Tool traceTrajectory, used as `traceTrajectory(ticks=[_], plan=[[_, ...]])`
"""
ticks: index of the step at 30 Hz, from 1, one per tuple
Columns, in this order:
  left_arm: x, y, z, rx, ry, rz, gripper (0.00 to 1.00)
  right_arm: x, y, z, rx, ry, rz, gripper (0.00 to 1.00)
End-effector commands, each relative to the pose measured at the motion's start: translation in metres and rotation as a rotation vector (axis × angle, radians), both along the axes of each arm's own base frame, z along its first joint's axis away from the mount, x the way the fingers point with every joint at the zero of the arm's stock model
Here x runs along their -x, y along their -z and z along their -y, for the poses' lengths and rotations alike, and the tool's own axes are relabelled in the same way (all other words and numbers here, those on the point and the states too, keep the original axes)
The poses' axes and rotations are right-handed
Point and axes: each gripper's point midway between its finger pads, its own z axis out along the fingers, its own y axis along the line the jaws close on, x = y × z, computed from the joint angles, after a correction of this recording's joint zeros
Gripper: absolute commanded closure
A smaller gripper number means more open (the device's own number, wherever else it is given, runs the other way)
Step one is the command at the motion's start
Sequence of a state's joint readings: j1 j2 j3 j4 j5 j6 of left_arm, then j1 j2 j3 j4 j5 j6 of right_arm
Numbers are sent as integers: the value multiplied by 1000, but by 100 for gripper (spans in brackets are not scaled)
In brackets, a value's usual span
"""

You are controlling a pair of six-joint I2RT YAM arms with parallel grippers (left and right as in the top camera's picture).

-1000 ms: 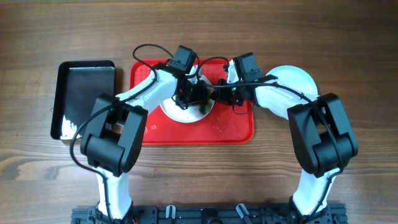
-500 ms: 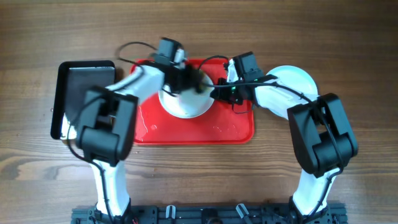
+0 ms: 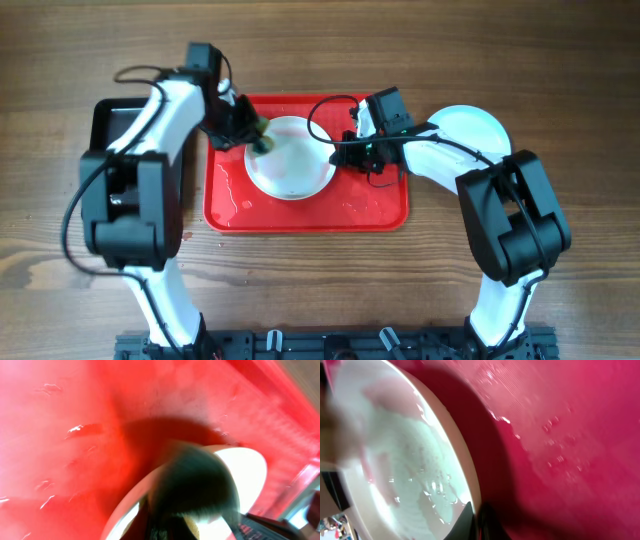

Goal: Clean dirty plates on tray and stack at the side
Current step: 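Lift the white plate with right gripper and stack it on the plates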

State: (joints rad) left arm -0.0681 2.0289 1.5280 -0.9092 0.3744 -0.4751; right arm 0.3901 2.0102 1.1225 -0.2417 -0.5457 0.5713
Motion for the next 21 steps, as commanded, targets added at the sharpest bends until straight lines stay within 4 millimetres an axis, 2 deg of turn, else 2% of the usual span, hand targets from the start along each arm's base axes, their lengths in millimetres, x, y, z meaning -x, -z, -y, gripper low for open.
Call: traceTrajectory(ticks=[1,3,7,12,16,21], plan=[[-25,-87,-53,-98,-86,204,96,15,23,16,69,28,-75,96],[-20,-98,-64,-100,-113,210,96,14,15,18,82,23,-56,96],[-6,-92,-65,-101,-114,145,96,7,-12,41,211,34,53,96],[-4,-82,-52,-99,-81,118,96,-6,-63,83,418,120,230,96],[-2,-72,-37,-98,-45,92,96,-10,-113,105,542,169,401,96],[-1,-62,-18,-97,1,72,96,-8,-143,123,734,213,532,96]])
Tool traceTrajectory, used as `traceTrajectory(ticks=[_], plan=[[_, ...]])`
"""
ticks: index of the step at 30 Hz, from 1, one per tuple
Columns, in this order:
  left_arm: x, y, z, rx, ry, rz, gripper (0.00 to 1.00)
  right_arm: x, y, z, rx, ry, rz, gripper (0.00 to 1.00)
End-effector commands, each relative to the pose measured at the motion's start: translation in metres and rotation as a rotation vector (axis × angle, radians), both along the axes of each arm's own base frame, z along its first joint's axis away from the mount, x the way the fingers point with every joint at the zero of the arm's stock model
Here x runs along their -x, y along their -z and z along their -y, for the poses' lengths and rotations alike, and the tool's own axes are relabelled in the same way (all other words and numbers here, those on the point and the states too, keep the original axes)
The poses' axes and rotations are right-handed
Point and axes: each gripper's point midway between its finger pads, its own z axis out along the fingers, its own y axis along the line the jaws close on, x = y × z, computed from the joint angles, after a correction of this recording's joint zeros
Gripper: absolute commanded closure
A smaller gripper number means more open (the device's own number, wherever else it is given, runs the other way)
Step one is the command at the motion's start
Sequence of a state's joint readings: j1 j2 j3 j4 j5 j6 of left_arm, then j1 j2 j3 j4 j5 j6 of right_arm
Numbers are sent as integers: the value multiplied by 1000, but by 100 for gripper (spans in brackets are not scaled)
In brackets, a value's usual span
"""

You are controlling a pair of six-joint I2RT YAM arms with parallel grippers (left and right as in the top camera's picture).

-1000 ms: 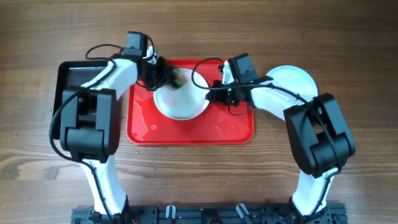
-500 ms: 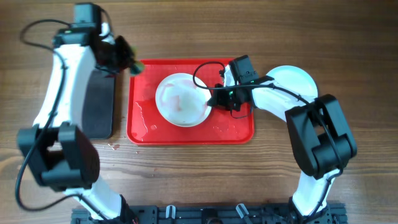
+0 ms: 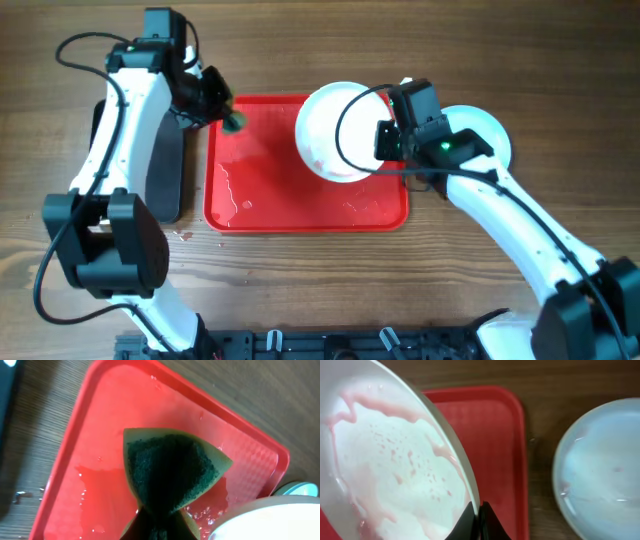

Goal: Clean dirty plates on tray and stack at the side
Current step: 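Lift the white plate with right gripper and stack it on the plates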

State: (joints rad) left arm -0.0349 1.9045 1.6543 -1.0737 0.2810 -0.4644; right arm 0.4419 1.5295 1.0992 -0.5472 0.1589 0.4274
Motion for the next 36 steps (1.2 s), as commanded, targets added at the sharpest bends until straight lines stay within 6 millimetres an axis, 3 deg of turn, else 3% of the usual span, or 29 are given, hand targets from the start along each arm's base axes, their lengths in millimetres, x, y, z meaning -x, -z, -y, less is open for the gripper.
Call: traceTrajectory(ticks=[1,9,17,21,27,36], plan=[[2,15,14,-10,50,-27,96,-1,-20,22,236,59,119,96],[2,33,25,-10,75,-65,96,12,-60,24,623,70,304,96],[1,33,25,-9,75,-60,96,26,-123,-3,1003,11,512,96],[1,33,25,-9,75,-60,96,31,-152,-11,1114,48,566,96],[1,33,25,-9,75,-60,96,37,-170,-22,1161,54,590,96],[1,33,25,-9,75,-60,96,32,-163,-30,1046,50,631,96]])
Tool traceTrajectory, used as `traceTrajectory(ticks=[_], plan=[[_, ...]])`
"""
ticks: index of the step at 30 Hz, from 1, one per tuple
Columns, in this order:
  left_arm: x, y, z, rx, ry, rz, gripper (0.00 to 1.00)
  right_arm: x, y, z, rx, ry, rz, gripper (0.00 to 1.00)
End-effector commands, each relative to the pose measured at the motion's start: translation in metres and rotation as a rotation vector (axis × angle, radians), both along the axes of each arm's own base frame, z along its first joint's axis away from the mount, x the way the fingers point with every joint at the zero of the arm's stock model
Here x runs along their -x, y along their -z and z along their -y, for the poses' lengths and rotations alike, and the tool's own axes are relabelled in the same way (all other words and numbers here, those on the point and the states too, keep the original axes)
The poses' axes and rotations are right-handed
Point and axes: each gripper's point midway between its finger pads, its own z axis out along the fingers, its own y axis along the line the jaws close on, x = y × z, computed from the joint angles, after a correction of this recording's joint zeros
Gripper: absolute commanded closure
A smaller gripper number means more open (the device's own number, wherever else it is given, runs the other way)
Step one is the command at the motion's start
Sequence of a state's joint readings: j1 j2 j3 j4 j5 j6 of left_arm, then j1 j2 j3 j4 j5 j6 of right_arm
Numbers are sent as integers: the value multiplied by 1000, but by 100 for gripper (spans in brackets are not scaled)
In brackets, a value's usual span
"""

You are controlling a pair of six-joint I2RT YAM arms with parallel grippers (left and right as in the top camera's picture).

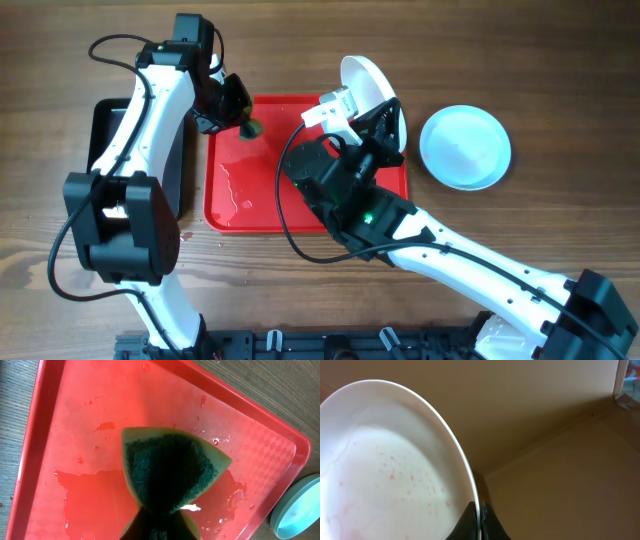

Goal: Clean dirty plates on tray and stack at the side
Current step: 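Lift the white plate with right gripper and stack it on the plates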

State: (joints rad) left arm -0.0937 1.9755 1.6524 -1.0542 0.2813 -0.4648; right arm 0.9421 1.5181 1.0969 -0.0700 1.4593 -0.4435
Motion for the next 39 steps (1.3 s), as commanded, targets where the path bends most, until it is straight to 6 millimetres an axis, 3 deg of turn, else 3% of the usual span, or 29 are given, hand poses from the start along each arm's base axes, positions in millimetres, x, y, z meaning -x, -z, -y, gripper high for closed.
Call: traceTrajectory(ticks=[1,4,7,9,12,17,21,23,25,29,32,39], plan=[[1,5,0,-5,17,-6,96,-1,7,-8,-128,-68,13,96],[0,5,-1,-6,15,-6,96,0,58,-28,-379,-193,-132,96],[0,5,-1,-7,15,-6,96,9,113,-37,-759,-166,-338,96],[0,5,-2,-7,13,-5,96,8,132,-39,-945,-143,-457,96],[-1,5,-7,-7,0,-6,96,-1,137,-28,-1109,-137,-559,96],[-1,5,-14,-7,-17,-12,96,-30,138,37,-1381,-54,-614,96],[-1,5,-14,-7,-16,-11,96,-38,148,119,-1441,135,-539,96],[-1,5,-14,-7,-16,-11,96,-35,157,154,-1432,239,-510,96],[-1,5,-14,-7,-17,-12,96,-24,173,203,-1430,401,-462,96],[-1,5,-14,-7,-17,-11,96,-9,200,238,-1425,536,-428,96],[-1,5,-14,-7,-16,-10,96,2,220,252,-1393,609,-419,96],[-2,5,-15,-12,-18,-9,96,3,249,261,-1366,678,-418,95]])
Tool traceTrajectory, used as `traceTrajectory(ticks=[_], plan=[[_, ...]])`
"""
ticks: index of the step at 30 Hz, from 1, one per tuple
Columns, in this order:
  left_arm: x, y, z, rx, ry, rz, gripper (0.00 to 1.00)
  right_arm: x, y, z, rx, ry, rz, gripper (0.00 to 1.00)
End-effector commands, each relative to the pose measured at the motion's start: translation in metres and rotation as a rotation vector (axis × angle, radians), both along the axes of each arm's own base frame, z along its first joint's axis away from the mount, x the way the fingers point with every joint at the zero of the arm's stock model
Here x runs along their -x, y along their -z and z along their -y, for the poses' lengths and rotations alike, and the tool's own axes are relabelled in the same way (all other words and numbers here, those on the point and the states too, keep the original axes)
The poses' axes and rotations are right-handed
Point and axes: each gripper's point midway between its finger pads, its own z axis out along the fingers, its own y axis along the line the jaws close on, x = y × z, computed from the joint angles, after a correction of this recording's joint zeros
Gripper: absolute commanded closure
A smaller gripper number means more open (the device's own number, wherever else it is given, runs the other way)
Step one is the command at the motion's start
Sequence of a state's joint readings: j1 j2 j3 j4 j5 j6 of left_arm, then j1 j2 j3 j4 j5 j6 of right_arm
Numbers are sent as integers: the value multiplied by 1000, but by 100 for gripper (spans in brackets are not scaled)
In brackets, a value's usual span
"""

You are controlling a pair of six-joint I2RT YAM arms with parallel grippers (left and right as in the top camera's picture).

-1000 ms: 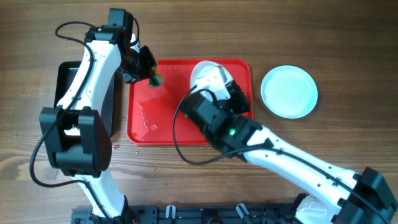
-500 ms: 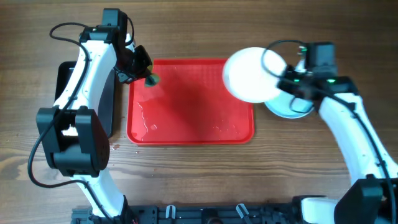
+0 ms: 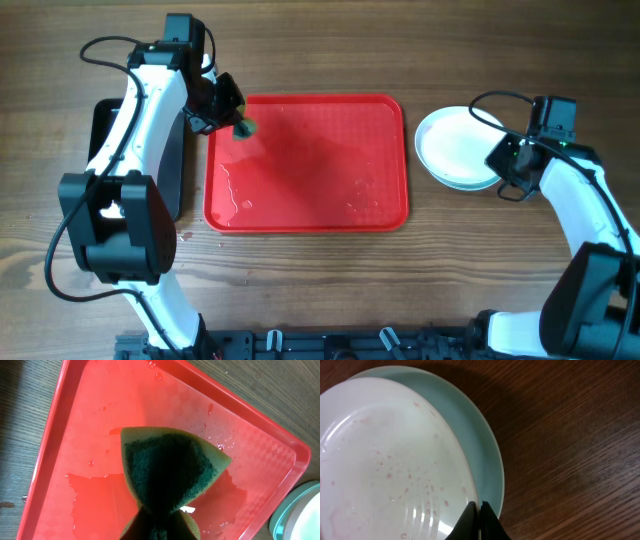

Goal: Clean dirty plates on tray and stack at the side
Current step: 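Lift the white plate with right gripper and stack it on the plates, then move the sponge back to the black tray and release it with left gripper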

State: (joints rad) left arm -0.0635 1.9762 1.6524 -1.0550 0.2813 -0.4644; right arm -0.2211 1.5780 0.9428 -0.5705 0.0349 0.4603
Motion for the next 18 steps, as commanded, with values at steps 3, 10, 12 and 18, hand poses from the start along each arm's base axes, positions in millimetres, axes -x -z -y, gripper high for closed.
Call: traceTrajectory(ticks=[3,10,12,18], plan=[[1,4,-7,-21,6,-8,96,-4,17,10,32,32,-19,53],[16,-23,-62,-108,-88,1,96,-33,-13,-26,-146,-113,92,16],[31,-28,-96,-178,-154,-40,96,-44,-43,-45,-184,-194,158,11],[55,-4,-148,-321,-251,-150,96,-48,-78,-106,-163,-385,222,1]])
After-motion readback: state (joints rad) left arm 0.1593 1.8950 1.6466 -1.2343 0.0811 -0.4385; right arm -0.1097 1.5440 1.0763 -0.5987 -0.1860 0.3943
